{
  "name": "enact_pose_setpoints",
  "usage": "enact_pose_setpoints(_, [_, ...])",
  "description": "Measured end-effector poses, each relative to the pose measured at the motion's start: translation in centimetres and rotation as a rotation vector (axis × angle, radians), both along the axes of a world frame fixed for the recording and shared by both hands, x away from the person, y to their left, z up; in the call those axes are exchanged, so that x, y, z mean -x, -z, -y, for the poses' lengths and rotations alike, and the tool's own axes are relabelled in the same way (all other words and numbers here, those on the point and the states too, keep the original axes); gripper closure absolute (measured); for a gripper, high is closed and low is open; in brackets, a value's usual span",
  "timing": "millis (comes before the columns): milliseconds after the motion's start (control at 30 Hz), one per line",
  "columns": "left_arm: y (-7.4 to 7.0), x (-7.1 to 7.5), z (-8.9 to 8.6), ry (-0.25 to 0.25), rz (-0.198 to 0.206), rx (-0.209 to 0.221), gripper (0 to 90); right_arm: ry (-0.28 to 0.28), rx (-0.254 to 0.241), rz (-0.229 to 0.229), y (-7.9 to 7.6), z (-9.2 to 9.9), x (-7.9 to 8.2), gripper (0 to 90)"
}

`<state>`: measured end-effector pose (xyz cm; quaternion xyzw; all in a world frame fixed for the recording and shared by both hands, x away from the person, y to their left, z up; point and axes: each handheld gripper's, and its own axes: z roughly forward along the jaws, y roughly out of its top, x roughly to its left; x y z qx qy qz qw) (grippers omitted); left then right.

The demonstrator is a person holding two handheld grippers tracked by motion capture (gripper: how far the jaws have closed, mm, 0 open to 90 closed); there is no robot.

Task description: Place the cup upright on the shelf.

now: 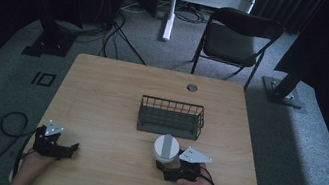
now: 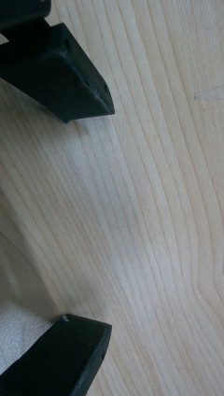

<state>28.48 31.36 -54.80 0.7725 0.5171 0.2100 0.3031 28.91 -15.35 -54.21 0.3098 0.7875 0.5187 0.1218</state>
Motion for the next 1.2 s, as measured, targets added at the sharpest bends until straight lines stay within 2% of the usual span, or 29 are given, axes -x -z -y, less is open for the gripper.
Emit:
enact_pose_setpoints(667, [0.00, 0.00, 0.00, 0.000, 0.000, 0.000, 0.5, 0.019, -0.011, -0.014, 0.19, -0.37, -0.25, 14.3])
enact_pose_setpoints(733, [0.00, 0.00, 0.00, 0.000, 0.000, 0.000, 0.5, 0.016, -0.001, -0.009, 0.12, -0.39, -0.25, 14.9])
enact_pose_setpoints(767, [0.00, 0.00, 0.00, 0.000, 0.000, 0.000, 0.5, 0.017, 0.007, 0.010, 0.03, -0.44, -0.20, 15.7])
enact_pose_setpoints(1200, [0.00, 0.00, 0.00, 0.000, 0.000, 0.000, 0.5, 0.023, 0.012, 0.035, -0.42, -0.46, -0.22, 18.3])
